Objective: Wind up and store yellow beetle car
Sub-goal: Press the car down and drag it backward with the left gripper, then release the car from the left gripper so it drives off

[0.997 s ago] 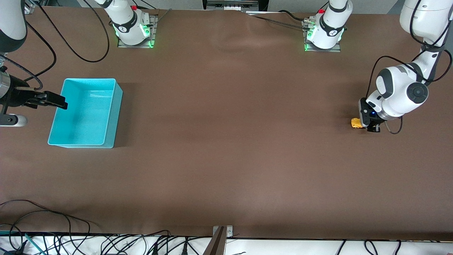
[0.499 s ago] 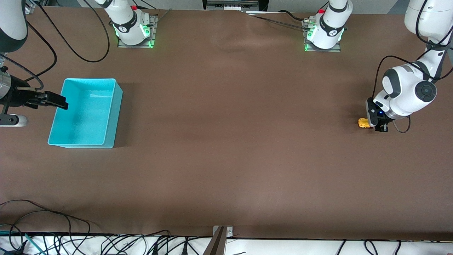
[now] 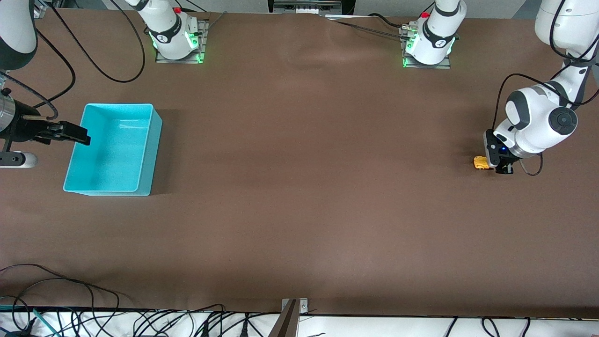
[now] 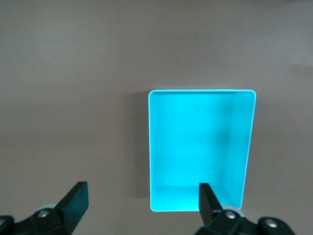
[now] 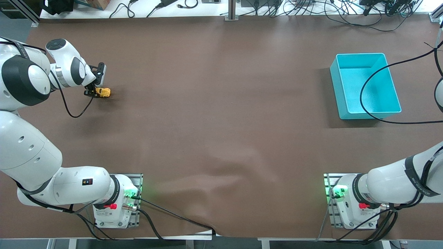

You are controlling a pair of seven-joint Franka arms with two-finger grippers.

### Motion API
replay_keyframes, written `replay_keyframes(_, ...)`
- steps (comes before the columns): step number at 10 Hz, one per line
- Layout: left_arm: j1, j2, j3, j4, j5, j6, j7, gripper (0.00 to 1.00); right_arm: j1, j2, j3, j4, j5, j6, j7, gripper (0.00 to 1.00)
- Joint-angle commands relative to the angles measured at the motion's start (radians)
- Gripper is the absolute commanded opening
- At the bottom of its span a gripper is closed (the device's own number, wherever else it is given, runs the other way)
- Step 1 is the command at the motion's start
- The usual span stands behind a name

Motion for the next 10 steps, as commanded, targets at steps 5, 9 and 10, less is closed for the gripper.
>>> replay_keyframes(5, -0.002, 0.054, 0.006, 0.022, 0.018, 0.002, 0.017, 1.00, 0.000, 0.006, 0.002, 0.011, 0.017, 0.001, 0.008, 1.00)
replay_keyframes(9, -0.011, 0.013, -0.018, 0.030, 0.021, -0.027, 0.019, 1.00, -0.002, 0.006, 0.002, 0.002, 0.018, 0.000, 0.008, 1.00)
replay_keyframes(10, -0.011, 0.011, -0.018, 0.030, 0.021, -0.029, 0.019, 1.00, -0.002, 0.006, 0.002, 0.002, 0.017, 0.001, 0.008, 1.00)
